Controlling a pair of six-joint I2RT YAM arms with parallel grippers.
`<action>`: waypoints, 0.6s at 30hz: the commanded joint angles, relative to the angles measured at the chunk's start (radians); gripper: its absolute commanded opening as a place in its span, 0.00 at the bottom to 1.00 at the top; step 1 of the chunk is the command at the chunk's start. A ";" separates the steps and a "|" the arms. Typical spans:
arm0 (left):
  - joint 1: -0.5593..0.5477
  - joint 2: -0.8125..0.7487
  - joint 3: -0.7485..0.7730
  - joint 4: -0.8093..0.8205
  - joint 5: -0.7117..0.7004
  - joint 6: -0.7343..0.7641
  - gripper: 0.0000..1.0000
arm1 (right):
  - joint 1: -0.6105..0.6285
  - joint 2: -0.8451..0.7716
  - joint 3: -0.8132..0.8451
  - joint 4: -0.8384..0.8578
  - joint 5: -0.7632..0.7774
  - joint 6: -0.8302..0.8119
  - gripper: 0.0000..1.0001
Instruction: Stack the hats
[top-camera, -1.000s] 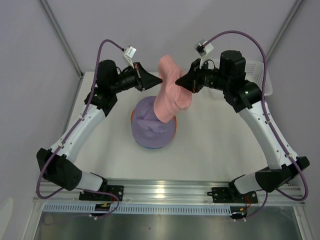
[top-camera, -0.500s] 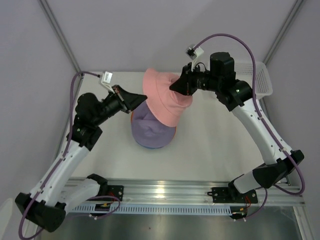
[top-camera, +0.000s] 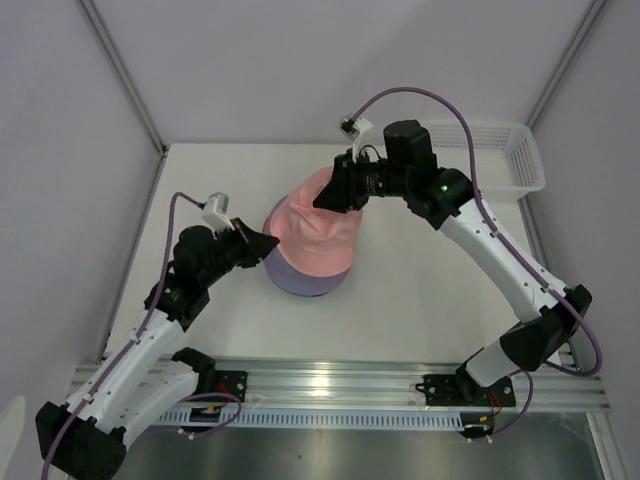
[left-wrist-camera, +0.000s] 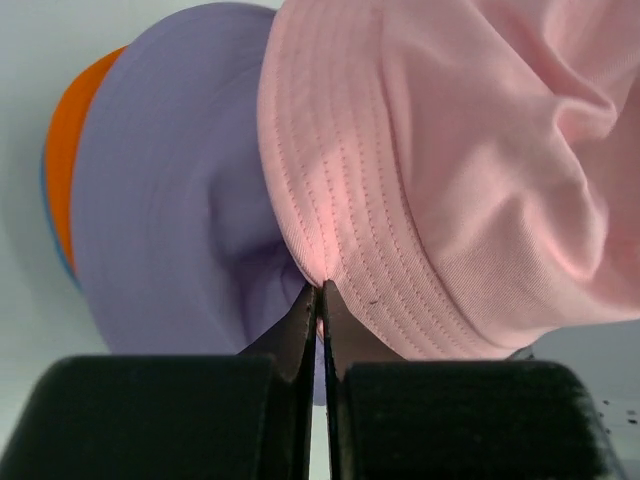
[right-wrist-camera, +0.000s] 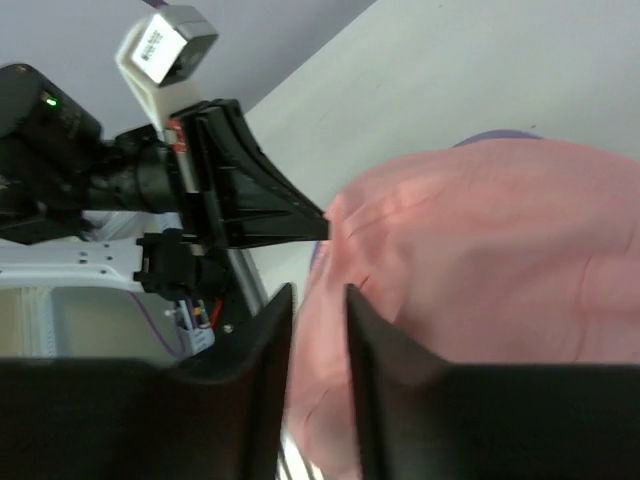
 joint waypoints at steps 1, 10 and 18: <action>-0.002 -0.029 -0.043 -0.008 -0.101 0.042 0.01 | 0.029 -0.010 -0.022 0.064 -0.051 0.091 0.38; 0.001 -0.096 -0.083 -0.067 -0.166 0.027 0.01 | 0.047 -0.097 0.057 -0.030 0.191 0.072 0.82; 0.002 -0.202 -0.132 -0.145 -0.198 0.057 0.01 | -0.031 -0.270 -0.162 -0.009 0.471 0.264 0.92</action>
